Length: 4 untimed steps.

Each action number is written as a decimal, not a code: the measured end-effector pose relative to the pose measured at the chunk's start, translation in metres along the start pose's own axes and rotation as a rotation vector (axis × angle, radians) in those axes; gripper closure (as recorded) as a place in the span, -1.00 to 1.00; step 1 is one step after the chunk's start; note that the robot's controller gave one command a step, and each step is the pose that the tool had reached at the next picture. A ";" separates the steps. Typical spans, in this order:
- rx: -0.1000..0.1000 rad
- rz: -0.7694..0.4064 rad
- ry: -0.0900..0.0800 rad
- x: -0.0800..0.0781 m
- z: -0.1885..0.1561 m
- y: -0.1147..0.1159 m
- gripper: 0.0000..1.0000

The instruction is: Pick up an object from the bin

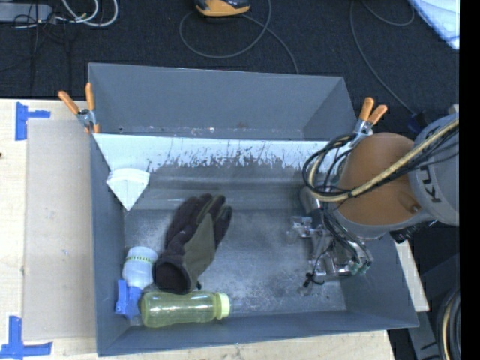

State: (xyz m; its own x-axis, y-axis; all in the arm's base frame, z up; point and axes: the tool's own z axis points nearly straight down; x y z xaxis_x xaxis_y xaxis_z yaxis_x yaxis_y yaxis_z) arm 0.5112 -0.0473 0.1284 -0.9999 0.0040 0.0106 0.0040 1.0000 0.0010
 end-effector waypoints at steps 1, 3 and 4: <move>0.001 -0.002 -0.008 -0.002 -0.004 0.000 -1.00; -0.003 -0.197 0.001 -0.004 0.027 -0.072 -1.00; -0.011 -0.410 -0.007 -0.017 0.022 -0.090 -1.00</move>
Offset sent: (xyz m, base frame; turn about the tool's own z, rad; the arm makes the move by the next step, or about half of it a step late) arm 0.0086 -0.0742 -0.0584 -0.2317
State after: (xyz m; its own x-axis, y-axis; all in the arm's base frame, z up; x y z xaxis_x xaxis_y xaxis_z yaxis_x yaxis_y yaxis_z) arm 0.5279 -0.1369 0.1059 -0.9186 -0.3951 0.0002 -0.3950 0.9185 0.0146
